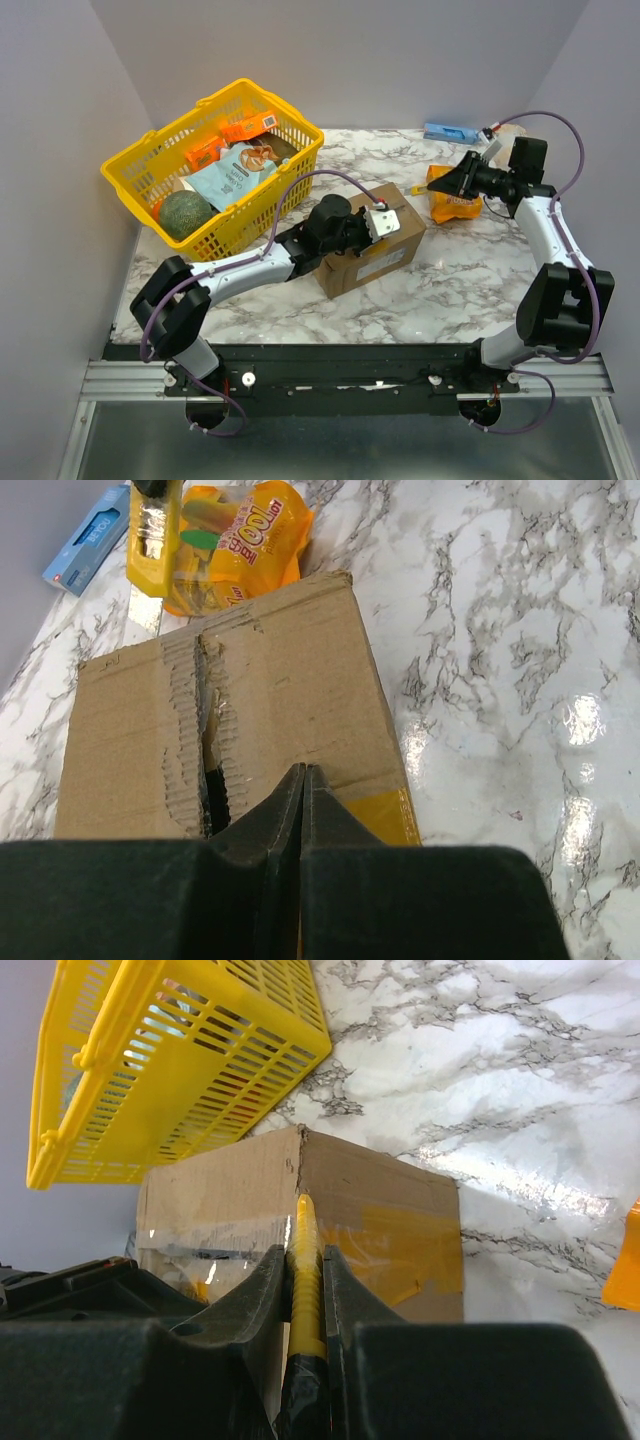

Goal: Unpack the express box

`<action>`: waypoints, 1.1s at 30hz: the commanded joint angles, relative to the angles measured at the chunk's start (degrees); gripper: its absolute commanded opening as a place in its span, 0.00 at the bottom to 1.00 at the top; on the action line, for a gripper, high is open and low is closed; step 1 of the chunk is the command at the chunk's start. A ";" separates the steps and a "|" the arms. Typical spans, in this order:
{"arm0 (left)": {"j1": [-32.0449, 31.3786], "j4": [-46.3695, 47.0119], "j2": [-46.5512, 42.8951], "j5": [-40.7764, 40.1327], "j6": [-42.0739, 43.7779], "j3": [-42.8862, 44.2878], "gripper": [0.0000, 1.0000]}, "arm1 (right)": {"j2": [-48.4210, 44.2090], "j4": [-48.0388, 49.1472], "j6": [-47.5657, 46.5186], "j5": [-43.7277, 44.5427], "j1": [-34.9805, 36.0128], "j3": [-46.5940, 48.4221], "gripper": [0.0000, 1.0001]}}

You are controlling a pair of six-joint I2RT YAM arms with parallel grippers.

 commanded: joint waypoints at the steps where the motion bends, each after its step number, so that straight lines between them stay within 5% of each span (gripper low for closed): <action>1: 0.40 -8.77 3.30 -5.06 -1.43 -3.49 0.05 | -0.78 -5.33 -4.33 1.34 0.34 1.32 0.00; 33: 1.63 -6.58 6.47 -9.90 -7.93 -2.61 0.00 | -11.06 -14.30 -6.36 5.03 -2.04 -4.65 0.00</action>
